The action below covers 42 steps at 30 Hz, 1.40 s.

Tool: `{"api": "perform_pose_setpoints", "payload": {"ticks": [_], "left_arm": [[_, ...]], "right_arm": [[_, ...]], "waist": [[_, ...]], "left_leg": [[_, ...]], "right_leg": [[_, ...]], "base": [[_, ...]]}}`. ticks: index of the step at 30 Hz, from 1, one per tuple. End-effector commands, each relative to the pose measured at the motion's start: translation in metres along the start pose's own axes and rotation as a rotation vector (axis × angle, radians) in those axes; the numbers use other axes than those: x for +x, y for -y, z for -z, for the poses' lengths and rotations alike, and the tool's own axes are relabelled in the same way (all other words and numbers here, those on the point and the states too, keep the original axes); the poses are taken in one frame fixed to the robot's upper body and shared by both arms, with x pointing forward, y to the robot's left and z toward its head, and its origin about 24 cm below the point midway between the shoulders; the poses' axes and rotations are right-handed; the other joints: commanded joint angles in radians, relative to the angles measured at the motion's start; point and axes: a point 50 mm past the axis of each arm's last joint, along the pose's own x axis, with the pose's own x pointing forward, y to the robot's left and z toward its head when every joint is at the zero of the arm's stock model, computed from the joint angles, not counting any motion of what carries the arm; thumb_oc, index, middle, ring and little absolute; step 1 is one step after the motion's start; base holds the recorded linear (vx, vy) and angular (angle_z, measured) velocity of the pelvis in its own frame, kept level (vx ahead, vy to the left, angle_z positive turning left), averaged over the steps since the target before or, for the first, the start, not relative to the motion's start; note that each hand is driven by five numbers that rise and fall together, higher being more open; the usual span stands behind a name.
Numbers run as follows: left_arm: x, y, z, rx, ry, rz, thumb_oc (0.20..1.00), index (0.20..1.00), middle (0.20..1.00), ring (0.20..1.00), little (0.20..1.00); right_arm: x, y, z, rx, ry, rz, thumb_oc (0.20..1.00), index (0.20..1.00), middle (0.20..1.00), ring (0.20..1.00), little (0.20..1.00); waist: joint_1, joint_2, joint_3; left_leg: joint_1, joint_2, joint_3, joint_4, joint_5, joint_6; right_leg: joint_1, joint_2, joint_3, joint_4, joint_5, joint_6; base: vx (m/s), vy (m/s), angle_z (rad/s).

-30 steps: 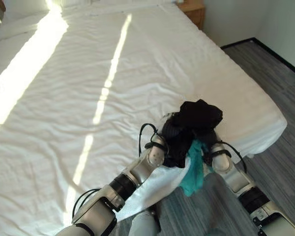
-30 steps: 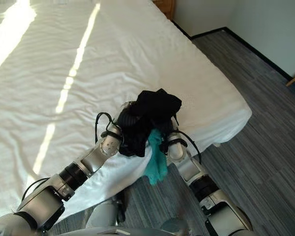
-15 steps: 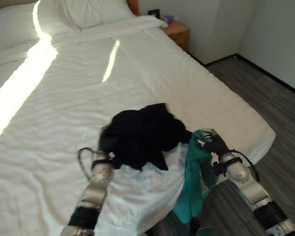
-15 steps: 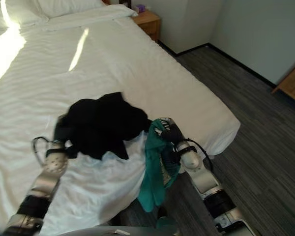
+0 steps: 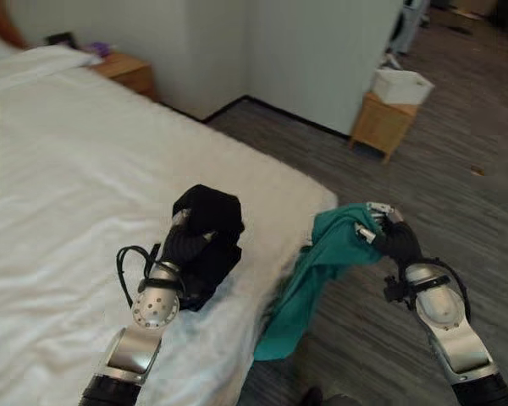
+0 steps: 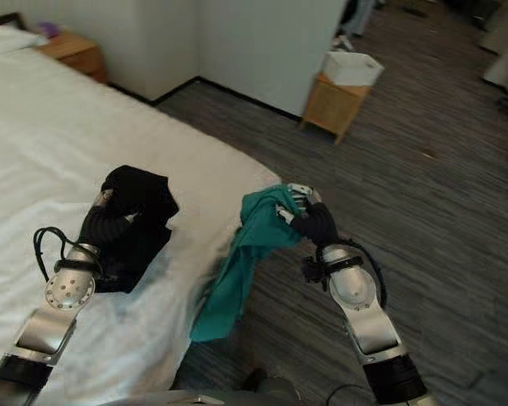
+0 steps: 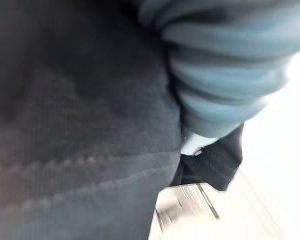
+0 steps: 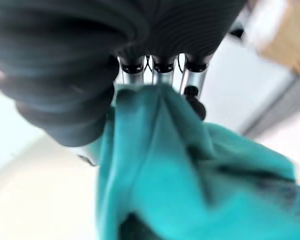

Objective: Pick up bed clothes into laundry basket.

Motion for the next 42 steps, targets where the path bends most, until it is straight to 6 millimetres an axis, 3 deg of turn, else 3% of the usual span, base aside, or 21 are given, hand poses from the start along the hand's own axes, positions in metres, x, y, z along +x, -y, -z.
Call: {"api": "perform_pose_setpoints", "payload": {"ticks": [1, 3, 4, 7, 8, 9, 10, 12, 14, 17, 19, 20, 23, 25, 27, 29, 32, 34, 36, 39, 42], "left_arm": [[0.022, -0.001, -0.047, -0.018, 0.27, -0.003, 0.2, 0.2, 0.2, 0.2, 0.2], [0.025, 0.008, -0.051, -0.048, 0.281, 0.019, 0.2, 0.2, 0.2, 0.2, 0.2], [0.027, 0.013, -0.054, -0.069, 0.287, 0.026, 0.2, 0.2, 0.2, 0.2, 0.2], [0.027, 0.03, -0.052, -0.148, 0.258, 0.036, 0.2, 0.2, 0.2, 0.2, 0.2], [0.028, 0.033, -0.055, -0.17, 0.269, 0.049, 0.2, 0.2, 0.2, 0.2, 0.2], [0.031, 0.038, -0.064, -0.22, 0.302, 0.063, 0.2, 0.2, 0.2, 0.2, 0.2], [0.031, 0.038, -0.065, -0.223, 0.302, 0.063, 0.2, 0.2, 0.2, 0.2, 0.2], [0.03, 0.045, -0.068, -0.263, 0.303, 0.082, 0.2, 0.2, 0.2, 0.2, 0.2], [0.03, 0.05, -0.07, -0.295, 0.301, 0.089, 0.2, 0.2, 0.2, 0.2, 0.2], [0.029, 0.052, -0.069, -0.287, 0.288, 0.107, 0.2, 0.2, 0.2, 0.2, 0.2], [0.028, 0.053, -0.068, -0.271, 0.284, 0.125, 0.2, 0.2, 0.2, 0.2, 0.2], [0.028, 0.056, -0.068, -0.271, 0.282, 0.137, 0.2, 0.2, 0.2, 0.2, 0.2], [0.029, 0.057, -0.064, -0.239, 0.263, 0.153, 0.2, 0.2, 0.2, 0.2, 0.2], [0.033, 0.055, -0.064, -0.219, 0.265, 0.146, 0.2, 0.2, 0.2, 0.2, 0.2], [0.036, 0.048, -0.063, -0.192, 0.272, 0.124, 0.2, 0.2, 0.2, 0.2, 0.2], [0.035, 0.044, -0.061, -0.187, 0.264, 0.11, 0.2, 0.2, 0.2, 0.2, 0.2], [0.035, 0.032, -0.054, -0.182, 0.249, 0.059, 0.2, 0.2, 0.2, 0.2, 0.2], [0.043, 0.021, -0.05, -0.224, 0.229, -0.012, 0.2, 0.2, 0.2, 0.2, 0.2], [0.046, 0.012, -0.048, -0.243, 0.222, -0.047, 0.2, 0.2, 0.2, 0.2, 0.2], [0.05, 0.001, -0.037, -0.318, 0.165, -0.137, 0.2, 0.2, 0.2, 0.2, 0.2], [0.065, -0.013, -0.03, -0.354, 0.127, -0.225, 0.2, 0.2, 0.2, 0.2, 0.2]], "right_arm": [[0.005, 0.026, -0.038, -0.03, 0.22, 0.06, 0.2, 0.2, 0.2, 0.2, 0.2], [0.005, 0.026, -0.038, -0.038, 0.217, 0.042, 0.2, 0.2, 0.2, 0.2, 0.2], [0.007, 0.027, -0.04, -0.04, 0.223, 0.035, 0.2, 0.2, 0.2, 0.2, 0.2], [0.011, 0.022, -0.027, -0.051, 0.154, 0.004, 0.2, 0.2, 0.2, 0.2, 0.2], [0.012, 0.023, -0.026, -0.067, 0.144, 0.002, 0.2, 0.2, 0.2, 0.2, 0.2], [0.012, 0.023, -0.019, -0.08, 0.109, 0.002, 0.2, 0.2, 0.2, 0.2, 0.2], [0.012, 0.023, -0.018, -0.083, 0.108, 0.003, 0.2, 0.2, 0.2, 0.2, 0.2], [0.012, 0.025, -0.008, -0.114, 0.056, 0.018, 0.2, 0.2, 0.2, 0.2, 0.2], [0.012, 0.028, -0.002, -0.147, 0.03, 0.033, 0.2, 0.2, 0.2, 0.2, 0.2], [0.009, 0.03, 0.001, -0.175, 0.007, 0.035, 0.2, 0.2, 0.2, 0.2, 0.2], [0.007, 0.027, 0.007, -0.178, -0.022, 0.027, 0.2, 0.2, 0.2, 0.2, 0.2], [0.006, 0.026, 0.009, -0.165, -0.03, 0.028, 0.2, 0.2, 0.2, 0.2, 0.2], [0.007, 0.022, 0.018, -0.159, -0.072, 0.038, 0.2, 0.2, 0.2, 0.2, 0.2], [0.01, 0.024, 0.017, -0.165, -0.063, 0.05, 0.2, 0.2, 0.2, 0.2, 0.2], [0.014, 0.03, 0.01, -0.182, -0.031, 0.071, 0.2, 0.2, 0.2, 0.2, 0.2], [0.014, 0.03, 0.009, -0.183, -0.028, 0.072, 0.2, 0.2, 0.2, 0.2, 0.2], [0.018, 0.035, 0.007, -0.206, -0.02, 0.086, 0.2, 0.2, 0.2, 0.2, 0.2], [0.022, 0.042, 0.002, -0.243, 0.001, 0.106, 0.2, 0.2, 0.2, 0.2, 0.2], [0.021, 0.047, 0.0, -0.266, -0.005, 0.126, 0.2, 0.2, 0.2, 0.2, 0.2], [0.028, 0.056, 0.002, -0.273, -0.017, 0.15, 0.2, 0.2, 0.2, 0.2, 0.2], [0.042, 0.064, -0.001, -0.284, -0.016, 0.173, 0.2, 0.2, 0.2, 0.2, 0.2]], "waist": [[-0.028, 0.025, 0.014], [-0.02, 0.02, 0.032], [-0.001, 0.009, 0.049], [0.077, -0.042, 0.084], [0.092, -0.043, 0.095], [0.093, -0.031, 0.103], [0.099, -0.03, 0.102], [0.146, 0.021, 0.113], [0.175, 0.032, 0.125], [0.2, 0.043, 0.092], [0.222, 0.012, 0.08], [0.222, -0.002, 0.085], [0.178, -0.004, 0.119], [0.149, 0.025, 0.128], [0.114, 0.024, 0.13], [0.094, 0.02, 0.124], [0.061, 0.015, 0.114], [0.043, 0.026, 0.113], [0.042, 0.021, 0.089], [0.034, 0.053, 0.051], [0.041, 0.041, 0.058]], "left_leg": [[0.056, 0.065, -0.149, 0.16, -0.061, -0.017], [0.002, 0.159, -0.163, 0.412, 0.073, -0.071], [-0.054, 0.183, -0.241, 0.546, 0.115, -0.087], [-0.268, -0.031, -0.548, 0.641, -0.021, -0.007], [-0.303, -0.05, -0.596, 0.615, -0.028, 0.001], [-0.334, 0.018, -0.615, 0.484, -0.023, 0.0], [-0.324, 0.018, -0.608, 0.473, -0.024, -0.001], [-0.393, -0.011, -0.649, 0.163, 0.072, 0.005], [-0.452, -0.016, -0.646, 0.001, 0.153, -0.015], [-0.467, -0.021, -0.624, -0.042, 0.194, -0.009], [-0.457, -0.045, -0.628, -0.026, 0.223, 0.022], [-0.431, -0.062, -0.619, -0.022, 0.211, 0.037], [-0.328, -0.088, -0.593, -0.027, 0.166, 0.081], [-0.274, -0.075, -0.611, -0.045, 0.125, 0.088], [-0.218, -0.079, -0.627, -0.048, 0.066, 0.074], [-0.19, -0.084, -0.643, -0.048, 0.032, 0.069], [-0.097, -0.101, -0.678, -0.048, -0.049, 0.062], [-0.04, -0.087, -0.7, -0.048, -0.097, 0.047], [0.023, -0.1, -0.711, -0.048, -0.14, 0.043], [0.057, -0.075, -0.717, 0.106, -0.121, 0.007], [-0.075, -0.065, -0.682, 0.444, -0.001, -0.063]], "right_leg": [[0.045, -0.014, 0.109, -0.061, -0.038, 0.088], [0.086, 0.053, 0.141, -0.114, -0.052, 0.035], [0.111, 0.075, 0.176, -0.141, -0.06, 0.014], [0.172, 0.077, 0.365, -0.185, -0.064, 0.012], [0.174, 0.072, 0.4, -0.19, -0.06, 0.02], [0.183, 0.055, 0.432, -0.211, -0.07, 0.044], [0.183, 0.055, 0.438, -0.212, -0.072, 0.044], [0.233, 0.098, 0.494, -0.225, -0.126, 0.057], [0.282, 0.098, 0.527, -0.225, -0.17, 0.061], [0.351, 0.095, 0.576, -0.225, -0.225, 0.077], [0.391, 0.064, 0.606, -0.18, -0.226, 0.092], [0.366, 0.057, 0.607, -0.108, -0.209, 0.11], [0.177, 0.015, 0.591, 0.236, 0.053, 0.185], [0.047, 0.033, 0.577, 0.325, 0.028, 0.171], [-0.054, 0.052, 0.499, 0.179, -0.055, 0.132], [-0.051, 0.075, 0.474, 0.074, -0.066, 0.117], [-0.129, 0.133, 0.462, -0.165, 0.007, 0.115], [-0.191, 0.117, 0.45, -0.202, 0.046, 0.143], [-0.149, 0.105, 0.448, -0.211, 0.058, 0.124], [-0.047, 0.099, 0.429, -0.207, 0.06, 0.094], [0.083, 0.078, 0.404, -0.225, 0.018, 0.052]], "base": [[0.16, -0.162, -1.02], [0.18, -0.268, -1.5], [0.2, -0.233, -1.42], [0.28, 0.036, -1.41], [0.35, 0.164, -1.99], [0.25, 0.134, -1.98], [0.46, 0.2, -0.93], [0.45, 0.142, -0.89], [0.49, 0.066, -1.37], [0.62, 0.109, -0.81], [0.57, 0.109, -0.79], [0.53, 0.054, -0.67], [0.44, 0.097, -0.53], [0.4, 0.069, -0.33], [0.51, -0.031, 0.35], [0.42, -0.106, 0.42], [0.58, -0.157, 0.52], [0.52, -0.181, 0.7], [0.49, -0.139, 0.97], [0.49, -0.141, 0.98], [0.38, -0.166, 0.52]]}}
